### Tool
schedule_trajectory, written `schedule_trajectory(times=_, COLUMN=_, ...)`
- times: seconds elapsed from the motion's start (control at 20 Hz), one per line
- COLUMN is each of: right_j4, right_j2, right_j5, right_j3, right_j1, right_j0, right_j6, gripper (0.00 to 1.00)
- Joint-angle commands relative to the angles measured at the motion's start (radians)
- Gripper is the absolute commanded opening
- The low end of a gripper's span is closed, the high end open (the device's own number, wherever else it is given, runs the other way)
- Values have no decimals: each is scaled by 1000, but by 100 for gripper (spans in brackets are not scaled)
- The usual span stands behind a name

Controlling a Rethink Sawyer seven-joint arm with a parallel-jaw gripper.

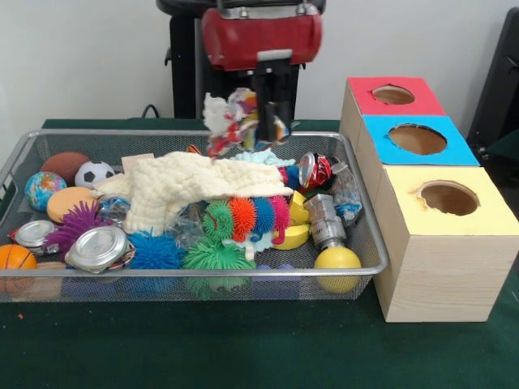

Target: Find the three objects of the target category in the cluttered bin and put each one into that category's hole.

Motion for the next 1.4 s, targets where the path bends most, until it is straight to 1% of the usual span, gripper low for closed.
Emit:
schedule_trajectory(times=0.05, right_j4=89, right_j2=-21, right_j5=-21, right_j3=90, right_j1=-27, right_j0=87, right_j6=263, gripper=0)
schedule_trajectory(times=0.2, right_j4=127, right_j2=-67, right_j5=-6, right_j3=86, right_j1=-47, right_j0=144, right_j6=313, gripper=0)
schedule_trajectory(times=0.4, right_j4=179, right_j2=-122, right_j5=47, right_j3=62, right_j1=-83, right_j0=208, right_j6=344, gripper=0)
schedule_trajectory(times=0.55, right_j4=214, right_j2=-158, right_j5=64, right_j3=32, right_j1=-80, right_j0=252, right_j6=360, gripper=0)
schedule_trajectory(times=0.65, right_j4=233, right_j2=-187, right_j5=62, right_j3=5, right_j1=-69, right_j0=293, right_j6=382, gripper=0)
schedule_trajectory(times=0.8, right_j4=259, right_j2=-229, right_j5=23, right_j3=-25, right_j1=-35, right_j0=354, right_j6=421, gripper=0)
schedule_trajectory(times=0.95, right_j4=287, right_j2=-260, right_j5=9, right_j3=-47, right_j1=-18, right_j0=395, right_j6=443, gripper=0)
schedule_trajectory(times=1.2, right_j4=316, right_j2=-282, right_j5=-89, right_j3=-25, right_j1=12, right_j0=426, right_j6=469, gripper=0)
schedule_trajectory(times=1.4, right_j4=316, right_j2=-300, right_j5=-212, right_j3=-2, right_j1=55, right_j0=451, right_j6=496, gripper=0)
